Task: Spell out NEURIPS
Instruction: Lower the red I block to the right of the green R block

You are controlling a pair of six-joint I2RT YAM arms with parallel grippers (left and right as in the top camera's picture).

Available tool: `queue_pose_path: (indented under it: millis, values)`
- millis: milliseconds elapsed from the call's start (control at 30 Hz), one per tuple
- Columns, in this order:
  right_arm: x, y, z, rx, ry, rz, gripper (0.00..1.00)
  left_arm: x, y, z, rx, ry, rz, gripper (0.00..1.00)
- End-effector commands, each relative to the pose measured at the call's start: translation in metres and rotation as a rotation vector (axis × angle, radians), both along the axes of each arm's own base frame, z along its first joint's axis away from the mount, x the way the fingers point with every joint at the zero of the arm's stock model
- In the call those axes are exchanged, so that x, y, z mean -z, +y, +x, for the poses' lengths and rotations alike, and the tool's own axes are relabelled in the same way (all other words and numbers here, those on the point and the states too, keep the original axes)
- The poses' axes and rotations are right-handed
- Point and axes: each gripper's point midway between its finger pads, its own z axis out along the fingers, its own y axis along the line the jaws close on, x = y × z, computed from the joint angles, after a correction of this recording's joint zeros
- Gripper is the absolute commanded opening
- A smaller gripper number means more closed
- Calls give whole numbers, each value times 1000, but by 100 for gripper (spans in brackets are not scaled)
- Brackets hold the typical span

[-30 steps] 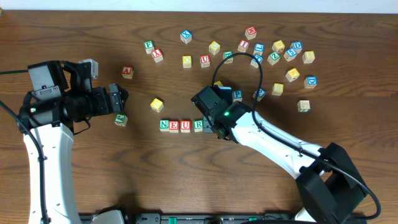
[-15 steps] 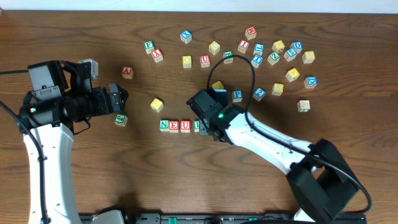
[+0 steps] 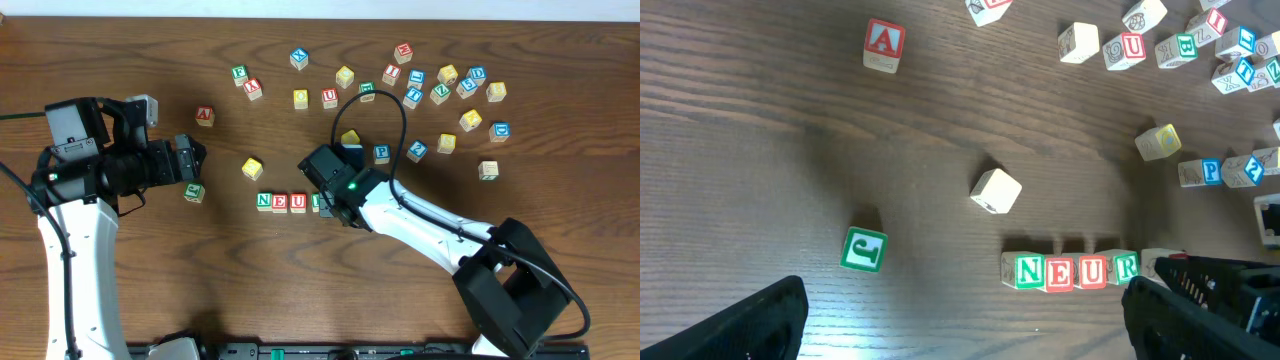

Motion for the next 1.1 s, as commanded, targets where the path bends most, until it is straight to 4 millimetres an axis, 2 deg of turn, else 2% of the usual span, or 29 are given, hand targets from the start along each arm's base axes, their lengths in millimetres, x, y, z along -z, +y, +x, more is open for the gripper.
queue_pose_path:
  millis: [0, 600, 1067]
  values:
    - [8, -1, -4, 5, 4, -23, 7, -8, 3, 3, -10, -21, 8, 99]
    - [23, 7, -5, -35, 15, -35, 9, -8, 3, 3, -10, -21, 8, 99]
    - [23, 7, -4, -40, 12, -34, 8, -8, 3, 3, -10, -21, 8, 99]
